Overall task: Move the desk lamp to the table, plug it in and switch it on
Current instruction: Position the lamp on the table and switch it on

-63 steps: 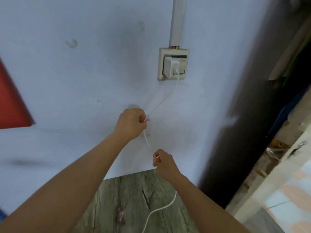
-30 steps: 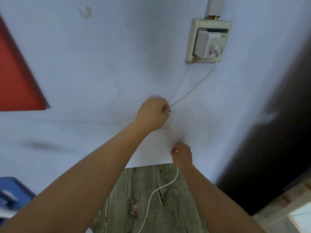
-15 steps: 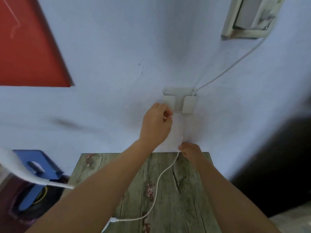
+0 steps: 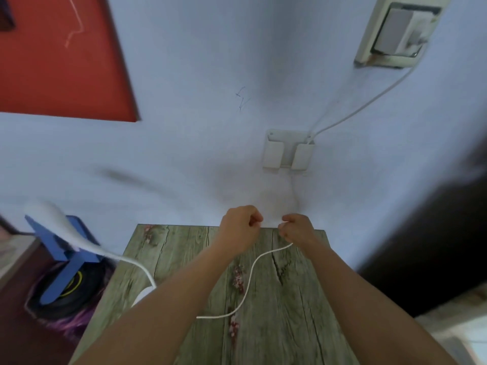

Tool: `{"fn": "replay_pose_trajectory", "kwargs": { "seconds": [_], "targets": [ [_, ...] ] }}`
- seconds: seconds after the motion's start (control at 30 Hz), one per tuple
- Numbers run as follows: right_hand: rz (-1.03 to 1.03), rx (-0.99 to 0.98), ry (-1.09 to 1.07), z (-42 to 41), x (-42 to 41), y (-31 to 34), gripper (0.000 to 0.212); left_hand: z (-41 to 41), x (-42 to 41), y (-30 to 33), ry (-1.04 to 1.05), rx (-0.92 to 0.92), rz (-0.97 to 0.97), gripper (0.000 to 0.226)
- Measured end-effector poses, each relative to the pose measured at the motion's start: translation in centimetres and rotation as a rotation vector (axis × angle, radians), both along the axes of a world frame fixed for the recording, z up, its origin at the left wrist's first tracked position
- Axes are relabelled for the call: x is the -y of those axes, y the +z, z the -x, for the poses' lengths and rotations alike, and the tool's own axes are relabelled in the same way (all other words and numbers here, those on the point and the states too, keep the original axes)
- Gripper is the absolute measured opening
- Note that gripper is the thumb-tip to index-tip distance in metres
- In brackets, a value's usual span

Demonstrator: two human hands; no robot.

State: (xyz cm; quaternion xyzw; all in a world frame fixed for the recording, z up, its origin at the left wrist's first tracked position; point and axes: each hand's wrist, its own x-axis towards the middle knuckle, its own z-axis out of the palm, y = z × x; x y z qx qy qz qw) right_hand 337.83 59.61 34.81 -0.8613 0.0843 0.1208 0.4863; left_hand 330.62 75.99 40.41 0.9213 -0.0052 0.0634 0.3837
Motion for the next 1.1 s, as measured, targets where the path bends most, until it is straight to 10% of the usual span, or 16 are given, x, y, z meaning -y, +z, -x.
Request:
{"fn": "replay_pose_trajectory", "kwargs": {
  "seconds": [0.3,0.6,1.1],
  "targets": [
    [0.052,0.069,0.334,9.1,-7.8,2.3,0.028,8.2,-5.0,-2.8,0.013,-0.069,0.066,0.012],
    [0.251,0.011,0.652,18.9,-15.6,-3.8,0.078,18.3,-14.1,-9.0,0.174,-0.26,0.043,0.016],
    [0.492,0.2,0.632,21.6,-19.9,-7.9,0.072,18.6,-18.8,-14.4,0.128,-0.479,-0.147,0.063]
  ]
}}
